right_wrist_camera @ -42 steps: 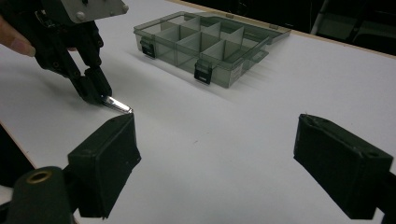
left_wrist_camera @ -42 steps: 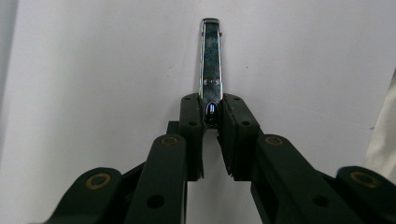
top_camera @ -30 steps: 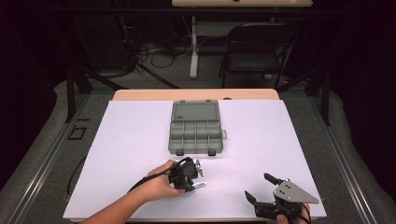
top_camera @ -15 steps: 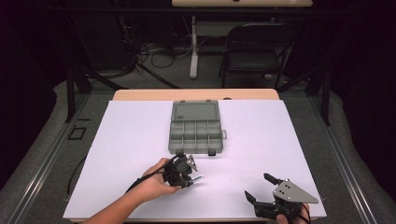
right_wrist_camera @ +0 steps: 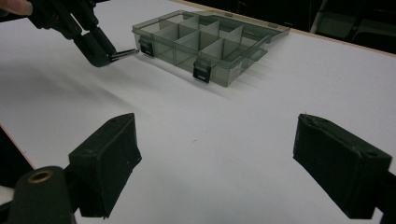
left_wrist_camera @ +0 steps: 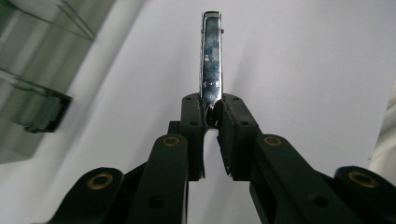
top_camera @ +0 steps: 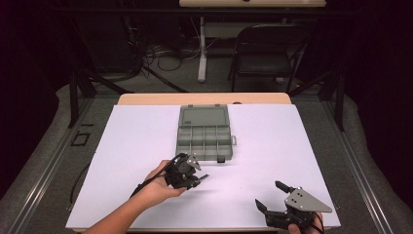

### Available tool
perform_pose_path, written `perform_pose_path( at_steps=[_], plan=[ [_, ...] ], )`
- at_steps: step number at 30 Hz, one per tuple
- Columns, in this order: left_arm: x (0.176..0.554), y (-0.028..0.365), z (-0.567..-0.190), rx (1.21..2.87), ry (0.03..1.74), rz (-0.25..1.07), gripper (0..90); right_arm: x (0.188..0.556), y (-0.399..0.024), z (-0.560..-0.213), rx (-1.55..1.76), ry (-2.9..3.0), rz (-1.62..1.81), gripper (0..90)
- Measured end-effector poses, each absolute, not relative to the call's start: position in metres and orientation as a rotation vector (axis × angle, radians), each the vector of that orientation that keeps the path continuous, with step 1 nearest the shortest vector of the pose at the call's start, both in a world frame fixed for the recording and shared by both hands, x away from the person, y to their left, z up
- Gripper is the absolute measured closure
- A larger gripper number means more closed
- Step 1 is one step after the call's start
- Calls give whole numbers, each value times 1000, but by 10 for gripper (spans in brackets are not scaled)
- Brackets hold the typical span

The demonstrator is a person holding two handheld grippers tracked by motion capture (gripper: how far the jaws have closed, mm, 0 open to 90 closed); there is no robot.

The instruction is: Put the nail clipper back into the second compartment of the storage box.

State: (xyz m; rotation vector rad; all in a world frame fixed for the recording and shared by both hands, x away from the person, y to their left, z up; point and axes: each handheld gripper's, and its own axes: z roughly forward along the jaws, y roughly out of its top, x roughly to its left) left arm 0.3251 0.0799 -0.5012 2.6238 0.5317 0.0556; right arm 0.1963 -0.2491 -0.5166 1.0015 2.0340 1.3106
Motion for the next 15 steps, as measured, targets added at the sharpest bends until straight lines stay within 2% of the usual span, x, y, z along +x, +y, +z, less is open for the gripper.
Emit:
perform_pose_path(
  at_steps=[15],
  plan=[
    [338,91,-477,2489,603,140,798,196,-249,-517,999,2034,1312,137]
  ],
)
